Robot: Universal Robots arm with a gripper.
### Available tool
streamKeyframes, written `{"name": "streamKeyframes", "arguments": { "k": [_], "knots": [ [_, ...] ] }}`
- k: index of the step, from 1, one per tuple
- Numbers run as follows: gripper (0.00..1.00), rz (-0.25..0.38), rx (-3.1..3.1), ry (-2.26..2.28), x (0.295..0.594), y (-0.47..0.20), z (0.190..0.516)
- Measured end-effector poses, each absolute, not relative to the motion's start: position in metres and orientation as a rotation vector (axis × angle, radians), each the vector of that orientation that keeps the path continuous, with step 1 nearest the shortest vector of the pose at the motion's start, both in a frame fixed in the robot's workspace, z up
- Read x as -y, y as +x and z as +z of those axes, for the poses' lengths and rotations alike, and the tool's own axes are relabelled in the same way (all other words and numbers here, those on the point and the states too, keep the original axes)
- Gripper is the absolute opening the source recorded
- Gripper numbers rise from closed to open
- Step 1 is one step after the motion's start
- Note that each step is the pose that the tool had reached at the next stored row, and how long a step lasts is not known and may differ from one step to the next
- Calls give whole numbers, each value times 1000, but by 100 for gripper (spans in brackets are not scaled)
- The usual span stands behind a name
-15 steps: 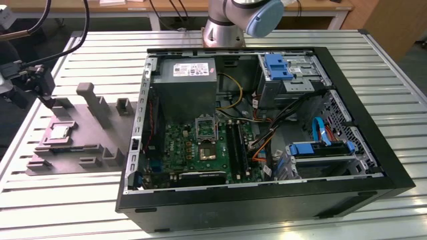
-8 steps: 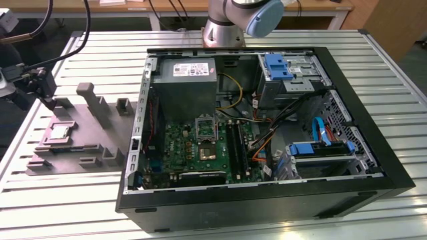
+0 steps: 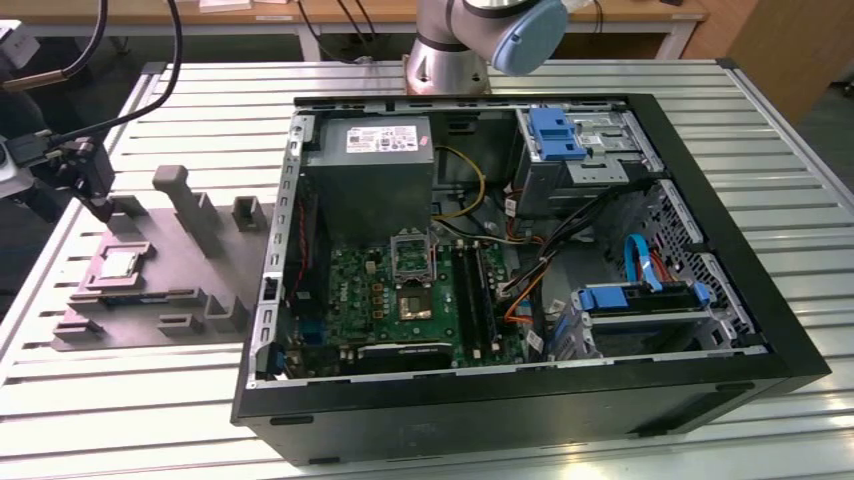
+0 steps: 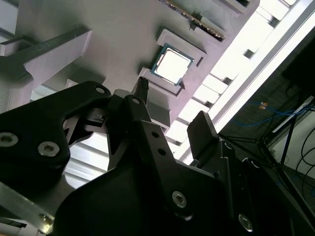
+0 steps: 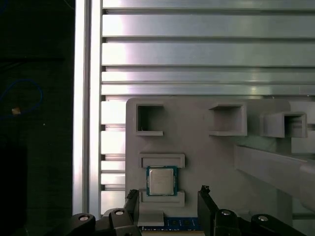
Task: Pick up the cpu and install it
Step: 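Pick up the cpu and move it towards the insertion slot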
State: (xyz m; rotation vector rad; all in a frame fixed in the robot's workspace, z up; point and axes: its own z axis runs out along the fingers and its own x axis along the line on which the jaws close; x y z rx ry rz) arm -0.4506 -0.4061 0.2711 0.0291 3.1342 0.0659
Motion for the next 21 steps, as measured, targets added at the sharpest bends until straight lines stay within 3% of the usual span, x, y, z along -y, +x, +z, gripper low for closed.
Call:
{"name": "streamKeyframes", "arguments": {
  "k": [21],
  "knots": [
    [59,65,-3134,29,406,-451,252]
  ]
}}
